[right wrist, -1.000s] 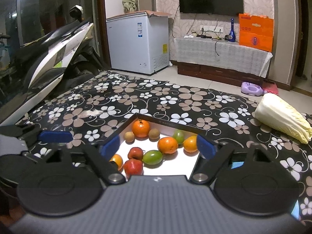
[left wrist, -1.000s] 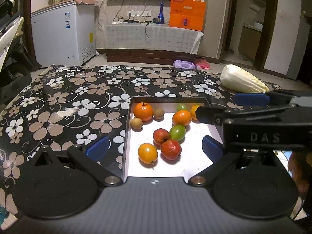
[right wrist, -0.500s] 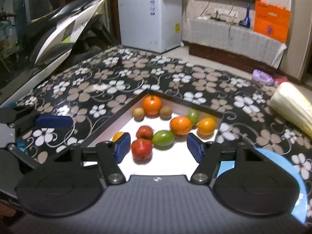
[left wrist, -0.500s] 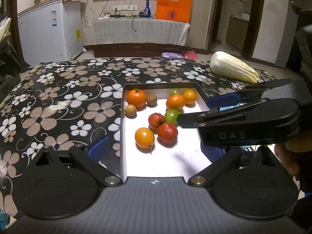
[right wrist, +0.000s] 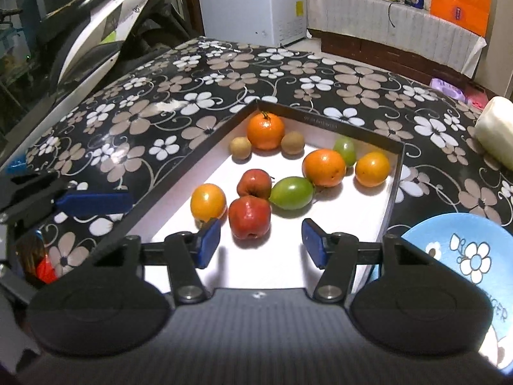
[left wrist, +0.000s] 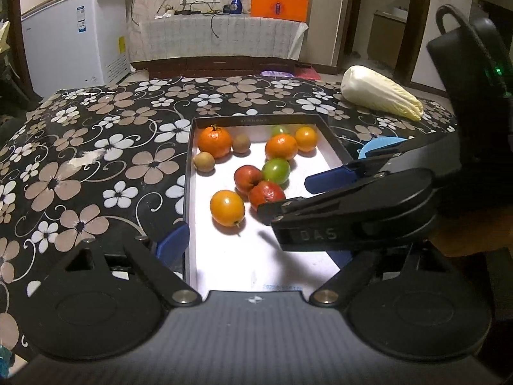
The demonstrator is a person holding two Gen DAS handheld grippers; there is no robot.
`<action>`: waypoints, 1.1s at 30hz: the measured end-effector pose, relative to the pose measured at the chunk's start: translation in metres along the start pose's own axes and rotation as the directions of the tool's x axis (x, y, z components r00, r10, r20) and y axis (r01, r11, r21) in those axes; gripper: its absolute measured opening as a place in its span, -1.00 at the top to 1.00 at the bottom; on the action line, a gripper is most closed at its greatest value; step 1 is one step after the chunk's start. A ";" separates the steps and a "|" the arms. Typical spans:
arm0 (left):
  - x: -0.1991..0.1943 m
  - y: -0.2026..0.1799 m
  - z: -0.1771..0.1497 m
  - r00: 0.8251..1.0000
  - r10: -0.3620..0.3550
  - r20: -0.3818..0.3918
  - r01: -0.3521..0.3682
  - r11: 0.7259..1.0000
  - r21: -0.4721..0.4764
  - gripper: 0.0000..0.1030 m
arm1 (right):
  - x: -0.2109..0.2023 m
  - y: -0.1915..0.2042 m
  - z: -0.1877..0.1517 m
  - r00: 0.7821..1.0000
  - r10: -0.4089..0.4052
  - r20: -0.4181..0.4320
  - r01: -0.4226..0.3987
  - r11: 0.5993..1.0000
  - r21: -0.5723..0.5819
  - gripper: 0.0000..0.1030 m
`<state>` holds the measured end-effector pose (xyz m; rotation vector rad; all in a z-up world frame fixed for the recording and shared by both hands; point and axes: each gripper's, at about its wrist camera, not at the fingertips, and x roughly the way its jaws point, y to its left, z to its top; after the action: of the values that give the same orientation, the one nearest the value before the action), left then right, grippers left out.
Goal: Organize fruits
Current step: 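Close the right tool on the red pomegranate in the tray, then lift the pomegranate with the right tool while the left tool grasps an orange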
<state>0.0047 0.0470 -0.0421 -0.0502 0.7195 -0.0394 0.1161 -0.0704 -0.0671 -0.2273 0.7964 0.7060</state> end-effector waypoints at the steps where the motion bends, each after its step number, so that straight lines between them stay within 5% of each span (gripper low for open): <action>1: 0.000 0.000 0.000 1.000 0.001 -0.001 -0.001 1.000 -0.002 -0.79 | 0.002 0.000 0.000 1.000 0.000 -0.004 0.000 1.000 0.002 -0.15; 17: 0.007 0.006 0.000 1.000 0.023 -0.021 -0.024 1.000 -0.018 -0.79 | 0.026 0.010 0.006 0.999 -0.028 -0.034 0.027 0.999 -0.041 -0.12; 25: 0.010 0.010 0.000 0.999 0.026 -0.024 -0.027 0.999 -0.026 -0.79 | 0.026 0.010 0.008 0.999 -0.016 -0.035 0.015 0.999 -0.049 0.31; 33: 0.012 0.010 0.002 0.999 0.033 -0.020 -0.034 0.999 -0.026 -0.79 | 0.014 0.000 0.006 1.000 0.000 -0.024 0.000 1.000 -0.008 0.31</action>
<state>0.0152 0.0566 -0.0497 -0.0630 0.7401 0.0018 0.1265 -0.0612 -0.0737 -0.2435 0.8162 0.7075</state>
